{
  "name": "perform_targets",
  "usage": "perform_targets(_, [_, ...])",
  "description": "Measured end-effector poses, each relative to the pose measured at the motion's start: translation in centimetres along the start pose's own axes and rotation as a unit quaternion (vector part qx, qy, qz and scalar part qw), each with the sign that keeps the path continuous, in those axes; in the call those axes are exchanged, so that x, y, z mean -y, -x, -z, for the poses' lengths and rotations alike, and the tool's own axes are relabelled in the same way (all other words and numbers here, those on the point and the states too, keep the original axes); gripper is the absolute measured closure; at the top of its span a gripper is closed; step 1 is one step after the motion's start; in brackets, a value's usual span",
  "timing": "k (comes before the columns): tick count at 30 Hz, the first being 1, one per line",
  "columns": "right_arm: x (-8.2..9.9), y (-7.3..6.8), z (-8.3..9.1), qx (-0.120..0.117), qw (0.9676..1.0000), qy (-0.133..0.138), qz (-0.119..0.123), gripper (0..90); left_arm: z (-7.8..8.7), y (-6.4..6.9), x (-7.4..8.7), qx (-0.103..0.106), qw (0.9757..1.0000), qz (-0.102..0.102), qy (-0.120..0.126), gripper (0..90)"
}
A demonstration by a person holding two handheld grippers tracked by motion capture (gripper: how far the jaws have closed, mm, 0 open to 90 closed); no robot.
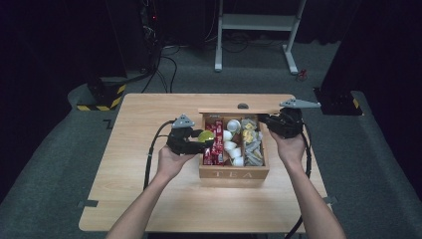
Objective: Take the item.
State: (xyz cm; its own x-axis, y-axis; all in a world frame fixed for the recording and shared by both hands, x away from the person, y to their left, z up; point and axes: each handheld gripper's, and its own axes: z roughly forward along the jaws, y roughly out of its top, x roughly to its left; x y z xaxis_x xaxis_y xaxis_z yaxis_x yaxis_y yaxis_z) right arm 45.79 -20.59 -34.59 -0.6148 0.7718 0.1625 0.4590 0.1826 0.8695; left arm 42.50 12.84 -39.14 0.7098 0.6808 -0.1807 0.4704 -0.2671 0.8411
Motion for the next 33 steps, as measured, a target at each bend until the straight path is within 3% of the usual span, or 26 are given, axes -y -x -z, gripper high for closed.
perform_targets(2, [0.0,0.1,0.0,0.000,1.0000,-0.001,0.001,88.5,0.2,-0.2,0.0,-0.002,1.0000,0.006,-0.002,38.3])
perform_targets(6, [0.0,0.1,-0.1,0.002,1.0000,-0.003,-0.001,88.4,1.3,-1.2,0.4,-0.009,0.9984,0.055,0.004,38.3])
perform_targets(9, [0.0,0.0,0.0,0.003,1.0000,0.002,-0.003,88.5,2.5,-1.7,0.5,-0.023,0.9990,0.036,0.009,38.3])
perform_targets(14, [0.0,-0.1,-0.1,0.006,1.0000,0.002,-0.005,88.5,3.9,-2.2,0.9,-0.052,0.9981,0.034,0.001,38.3])
perform_targets(18, [-0.1,-0.1,-0.2,0.006,1.0000,0.001,-0.003,88.5,4.8,-3.5,1.4,-0.064,0.9963,0.057,0.002,38.2])
perform_targets(22, [0.0,-0.2,-0.2,0.006,1.0000,-0.001,-0.004,88.5,5.5,-4.1,1.9,-0.080,0.9955,0.051,0.003,38.2])
perform_targets(33, [-0.1,-0.4,-0.2,0.013,0.9999,-0.010,-0.001,88.4,7.8,-6.3,3.7,-0.121,0.9893,0.080,0.016,38.2])
